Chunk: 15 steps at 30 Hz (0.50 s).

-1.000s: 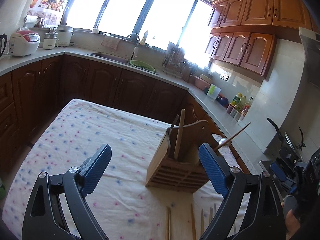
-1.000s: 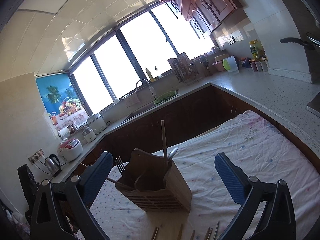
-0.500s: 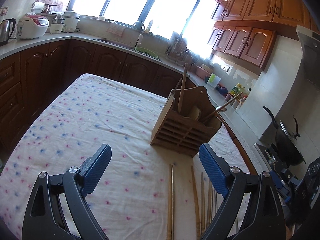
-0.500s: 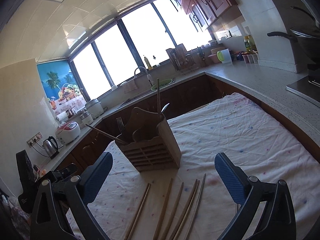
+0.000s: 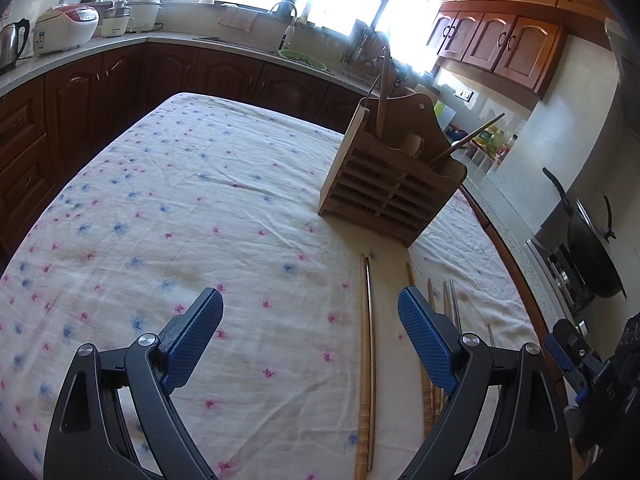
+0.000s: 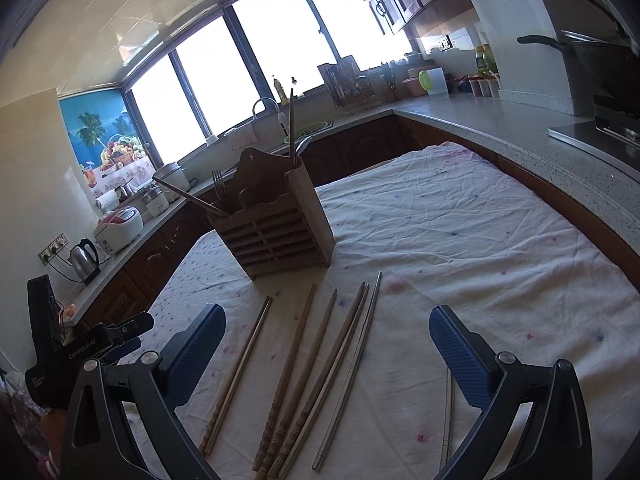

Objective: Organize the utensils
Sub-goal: 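Withdraw both open tools from the holder back toward the remaining chopsticks, then grasp a wooden chopstick with the left tool while the right tool grasps another chopstick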

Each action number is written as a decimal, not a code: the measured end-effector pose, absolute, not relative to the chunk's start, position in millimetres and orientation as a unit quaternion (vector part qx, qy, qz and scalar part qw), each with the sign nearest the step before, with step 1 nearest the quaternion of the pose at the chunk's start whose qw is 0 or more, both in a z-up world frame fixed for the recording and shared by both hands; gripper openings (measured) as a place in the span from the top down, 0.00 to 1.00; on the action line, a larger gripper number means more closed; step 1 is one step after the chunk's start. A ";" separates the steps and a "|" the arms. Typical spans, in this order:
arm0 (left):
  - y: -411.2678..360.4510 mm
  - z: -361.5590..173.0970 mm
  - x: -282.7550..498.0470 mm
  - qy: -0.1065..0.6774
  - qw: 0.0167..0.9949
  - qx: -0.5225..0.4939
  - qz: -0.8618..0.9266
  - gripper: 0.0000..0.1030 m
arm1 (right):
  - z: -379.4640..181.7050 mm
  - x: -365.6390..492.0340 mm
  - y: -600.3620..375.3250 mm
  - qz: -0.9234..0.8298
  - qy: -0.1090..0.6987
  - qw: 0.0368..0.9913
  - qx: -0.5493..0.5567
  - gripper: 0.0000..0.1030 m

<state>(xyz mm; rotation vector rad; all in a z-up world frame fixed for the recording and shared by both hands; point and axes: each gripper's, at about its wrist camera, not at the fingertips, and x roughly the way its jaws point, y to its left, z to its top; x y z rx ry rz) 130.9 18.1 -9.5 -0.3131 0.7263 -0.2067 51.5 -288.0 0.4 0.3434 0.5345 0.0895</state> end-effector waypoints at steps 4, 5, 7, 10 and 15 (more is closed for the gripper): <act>14.6 -12.8 133.0 0.362 0.916 -0.144 -0.101 0.12 | -5.9 53.9 -290.8 0.038 0.273 0.946 0.170 0.00; 13.1 -13.6 133.8 0.364 0.915 -0.140 -0.101 0.12 | -7.5 54.5 -291.0 0.037 0.276 0.945 0.171 0.00; 9.6 -15.8 136.3 0.371 0.914 -0.132 -0.100 0.12 | -9.6 56.7 -291.5 0.035 0.280 0.944 0.170 0.00; 3.4 -21.3 141.2 0.385 0.910 -0.119 -0.098 0.12 | -14.0 61.0 -291.1 0.037 0.290 0.941 0.170 0.00; -10.2 -32.5 151.9 0.407 0.903 -0.092 -0.100 0.18 | -21.1 72.4 -287.5 0.038 0.309 0.937 0.160 0.01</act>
